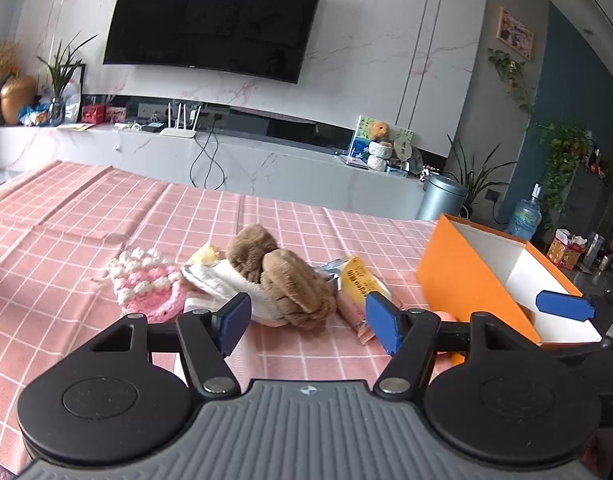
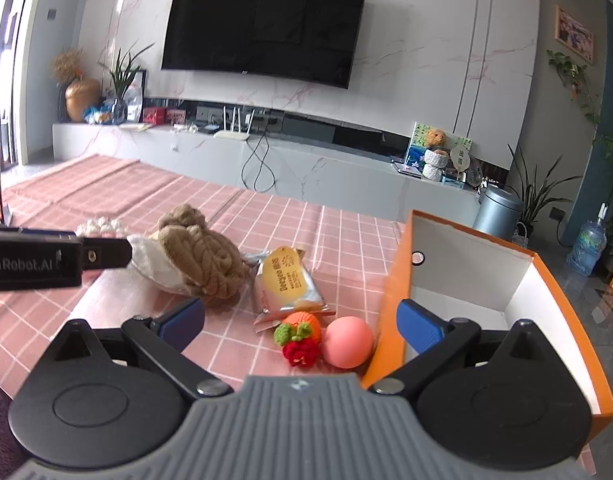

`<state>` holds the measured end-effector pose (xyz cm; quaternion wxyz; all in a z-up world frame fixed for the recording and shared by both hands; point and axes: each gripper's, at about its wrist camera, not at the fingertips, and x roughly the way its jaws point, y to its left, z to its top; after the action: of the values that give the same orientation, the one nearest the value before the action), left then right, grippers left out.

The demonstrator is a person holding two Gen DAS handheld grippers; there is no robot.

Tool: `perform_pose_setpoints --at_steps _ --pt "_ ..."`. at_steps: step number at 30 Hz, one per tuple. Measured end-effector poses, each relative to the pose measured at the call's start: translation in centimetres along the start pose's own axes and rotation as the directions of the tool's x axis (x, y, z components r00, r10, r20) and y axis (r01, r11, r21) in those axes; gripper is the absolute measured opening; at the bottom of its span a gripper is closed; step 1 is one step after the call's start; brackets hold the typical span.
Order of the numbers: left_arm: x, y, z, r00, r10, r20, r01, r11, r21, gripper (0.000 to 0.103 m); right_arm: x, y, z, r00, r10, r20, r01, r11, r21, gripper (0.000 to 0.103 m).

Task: Organize soft objects
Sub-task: 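Withdraw both tools from the box back toward the table items, then grasp the pink knitted hat with the left tool while the right tool grasps the brown plush bear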

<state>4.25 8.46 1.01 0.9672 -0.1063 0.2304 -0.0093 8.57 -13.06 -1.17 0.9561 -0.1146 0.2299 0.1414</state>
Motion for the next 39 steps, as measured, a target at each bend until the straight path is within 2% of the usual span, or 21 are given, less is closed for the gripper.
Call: perform_pose_setpoints --at_steps 4,6,8,9,13,15,19,25,27,29,34,36,39 --pt "0.2 1.0 -0.4 1.0 -0.001 -0.006 0.001 1.0 -0.012 0.075 1.0 1.0 -0.2 1.0 0.012 -0.008 -0.012 0.999 -0.049 0.1" --pt "0.4 1.4 -0.8 1.0 -0.003 -0.007 0.003 1.0 -0.012 0.071 1.6 1.2 -0.1 0.999 0.028 -0.02 -0.029 0.998 -0.052 0.1" --pt "0.7 1.7 -0.8 1.0 -0.007 -0.018 0.007 1.0 -0.012 0.057 2.3 1.3 0.0 0.998 0.045 -0.034 -0.046 0.998 -0.043 0.1" --pt "1.0 2.0 -0.9 0.999 -0.01 -0.031 0.009 1.0 -0.014 0.055 2.8 1.4 0.1 0.998 0.054 -0.043 -0.056 0.998 -0.038 0.1" --pt "2.1 2.8 -0.9 0.996 -0.018 -0.088 0.015 0.999 -0.036 0.054 4.9 1.7 0.7 0.993 0.095 -0.076 -0.097 0.995 -0.023 0.09" --pt "2.6 3.3 -0.9 0.996 0.003 -0.09 -0.006 0.999 -0.034 0.054 5.9 2.0 1.2 0.99 0.119 -0.08 -0.121 0.992 -0.021 0.089" --pt "3.7 4.9 -0.1 0.993 0.04 -0.107 -0.048 0.996 -0.071 0.06 7.6 3.1 2.3 0.984 0.163 -0.074 -0.167 0.985 -0.049 0.088" --pt "5.5 7.2 1.4 0.988 0.067 -0.139 -0.084 0.989 -0.119 0.061 10.9 4.9 3.7 0.974 0.212 -0.087 -0.219 0.972 -0.086 0.082" --pt "5.9 8.0 1.7 0.984 0.113 -0.137 -0.128 0.985 -0.114 0.067 11.9 5.2 4.2 0.972 0.217 -0.085 -0.224 0.971 -0.085 0.082" --pt "6.2 9.1 1.9 0.975 0.176 -0.132 -0.192 0.975 -0.113 0.076 13.0 5.5 4.8 0.969 0.231 -0.086 -0.237 0.969 -0.072 0.082" --pt "7.6 12.2 2.1 0.951 0.263 -0.164 -0.289 0.943 -0.163 0.078 15.6 6.8 5.5 0.954 0.279 -0.111 -0.286 0.957 -0.056 0.083" --pt "8.5 13.2 1.8 0.942 0.276 -0.189 -0.309 0.935 -0.176 0.078 16.3 7.4 5.5 0.946 0.3 -0.122 -0.308 0.95 -0.056 0.086" --pt "9.7 13.9 1.4 0.939 0.271 -0.213 -0.314 0.928 -0.201 0.078 17.5 8.2 5.4 0.94 0.31 -0.142 -0.32 0.946 -0.052 0.089"
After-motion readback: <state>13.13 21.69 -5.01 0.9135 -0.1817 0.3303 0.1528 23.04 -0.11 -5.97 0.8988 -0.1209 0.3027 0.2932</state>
